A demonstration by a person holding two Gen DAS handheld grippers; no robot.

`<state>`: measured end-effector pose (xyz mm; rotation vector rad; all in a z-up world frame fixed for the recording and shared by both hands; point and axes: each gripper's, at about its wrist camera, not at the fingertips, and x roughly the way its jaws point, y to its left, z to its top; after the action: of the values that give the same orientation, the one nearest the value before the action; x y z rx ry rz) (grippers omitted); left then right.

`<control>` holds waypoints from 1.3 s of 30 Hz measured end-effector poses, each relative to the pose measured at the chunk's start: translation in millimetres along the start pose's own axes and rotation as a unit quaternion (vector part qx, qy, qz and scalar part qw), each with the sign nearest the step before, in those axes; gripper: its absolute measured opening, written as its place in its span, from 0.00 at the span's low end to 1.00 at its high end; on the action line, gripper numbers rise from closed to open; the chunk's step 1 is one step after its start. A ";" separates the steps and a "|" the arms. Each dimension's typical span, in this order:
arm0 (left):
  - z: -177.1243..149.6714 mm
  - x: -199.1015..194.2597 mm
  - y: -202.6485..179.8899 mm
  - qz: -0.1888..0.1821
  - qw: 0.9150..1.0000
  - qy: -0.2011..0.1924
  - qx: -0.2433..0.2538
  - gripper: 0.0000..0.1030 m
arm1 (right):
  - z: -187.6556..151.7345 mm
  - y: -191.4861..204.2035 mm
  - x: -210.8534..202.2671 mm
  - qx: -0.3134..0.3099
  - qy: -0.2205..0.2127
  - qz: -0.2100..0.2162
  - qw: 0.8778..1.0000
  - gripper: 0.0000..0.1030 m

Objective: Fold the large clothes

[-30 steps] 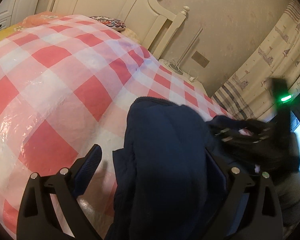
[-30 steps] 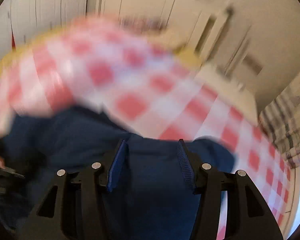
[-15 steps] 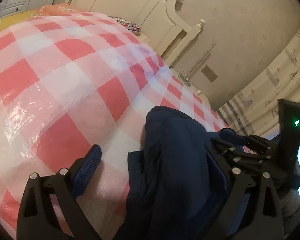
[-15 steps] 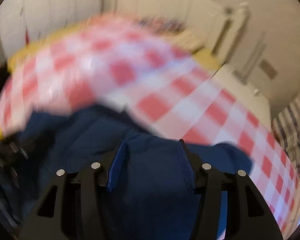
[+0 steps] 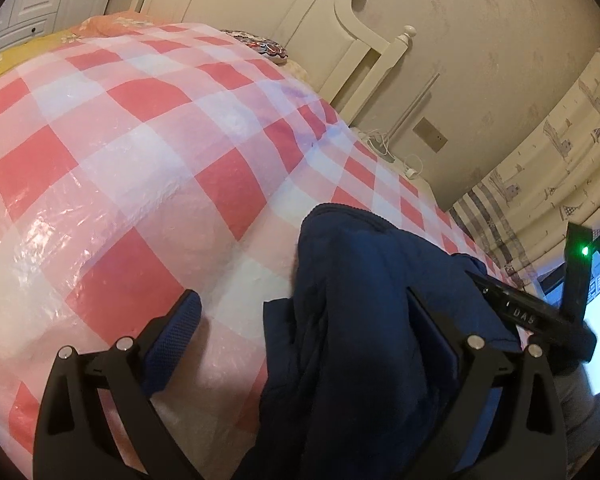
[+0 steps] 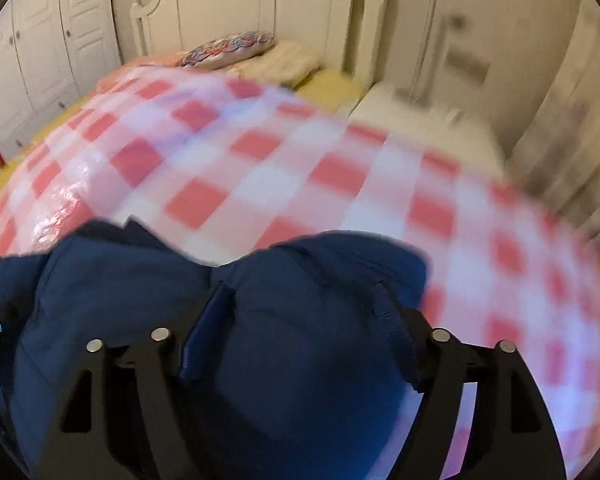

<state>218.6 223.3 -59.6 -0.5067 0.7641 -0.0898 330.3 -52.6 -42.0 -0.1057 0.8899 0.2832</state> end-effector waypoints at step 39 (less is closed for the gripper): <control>-29.8 -41.3 18.6 -0.149 0.977 0.131 0.075 0.98 | -179.1 -24.9 -124.7 0.131 -0.027 0.227 0.965 0.96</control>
<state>166.5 238.1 -60.1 -0.4669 0.9258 -0.4974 128.9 -138.5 -58.0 0.3551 0.8840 0.5896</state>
